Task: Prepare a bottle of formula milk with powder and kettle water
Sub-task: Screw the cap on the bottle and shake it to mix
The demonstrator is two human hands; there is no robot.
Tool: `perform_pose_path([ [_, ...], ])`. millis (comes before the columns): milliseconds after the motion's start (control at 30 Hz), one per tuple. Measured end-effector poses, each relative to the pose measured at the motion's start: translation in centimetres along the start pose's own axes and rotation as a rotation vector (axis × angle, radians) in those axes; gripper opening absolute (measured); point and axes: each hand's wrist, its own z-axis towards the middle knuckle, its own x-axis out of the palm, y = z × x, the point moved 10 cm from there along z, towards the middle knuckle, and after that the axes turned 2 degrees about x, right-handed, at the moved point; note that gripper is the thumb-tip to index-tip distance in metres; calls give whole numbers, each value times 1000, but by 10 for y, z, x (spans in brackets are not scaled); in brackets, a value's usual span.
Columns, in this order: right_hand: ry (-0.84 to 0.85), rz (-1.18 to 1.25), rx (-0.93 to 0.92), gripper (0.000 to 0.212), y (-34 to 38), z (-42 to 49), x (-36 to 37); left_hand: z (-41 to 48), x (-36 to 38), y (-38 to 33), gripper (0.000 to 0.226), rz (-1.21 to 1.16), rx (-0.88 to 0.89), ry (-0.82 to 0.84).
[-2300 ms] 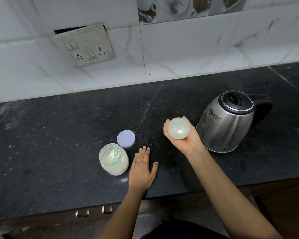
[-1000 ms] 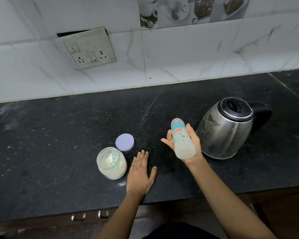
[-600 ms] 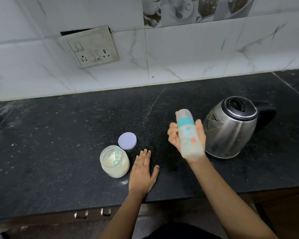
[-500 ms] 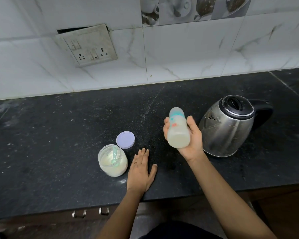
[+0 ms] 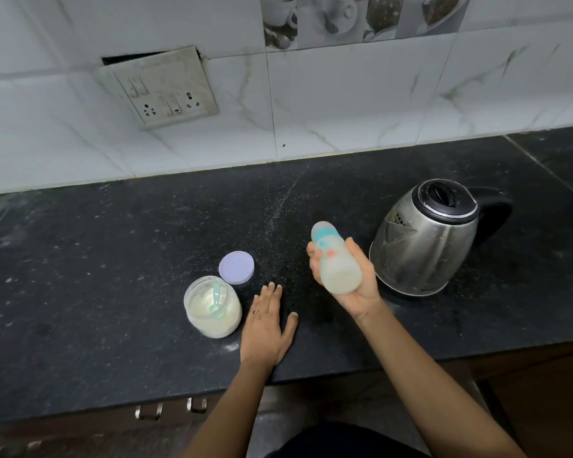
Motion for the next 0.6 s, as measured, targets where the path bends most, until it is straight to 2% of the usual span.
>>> perform_pose_path([
  [33,48,6,25,67,-2,1,5,0,0,0,73,-1,1,1],
  [100,39,-94,15,55,-2,-2,0,0,-1,-1,72,-8,0,-7],
  [167,39,-152,-22,57,2,-1,14,0,-1,0,73,-7,2,-7],
  [267,20,34,-6,58,5,3,14,0,-1,-1,74,-5,3,-4],
  [333,86,-16,30,52,2,4,23,0,-1,-2,74,-6,7,-1],
  [433,105,-67,-4,56,2,3,15,0,-1,-1,72,-11,6,0],
  [533,72,125,59,58,-4,4,-2,0,-2,-1,67,-10,2,0],
  [600,113,6,124,51,-12,1,2,-1,-2,-1,68,-12,6,-2],
])
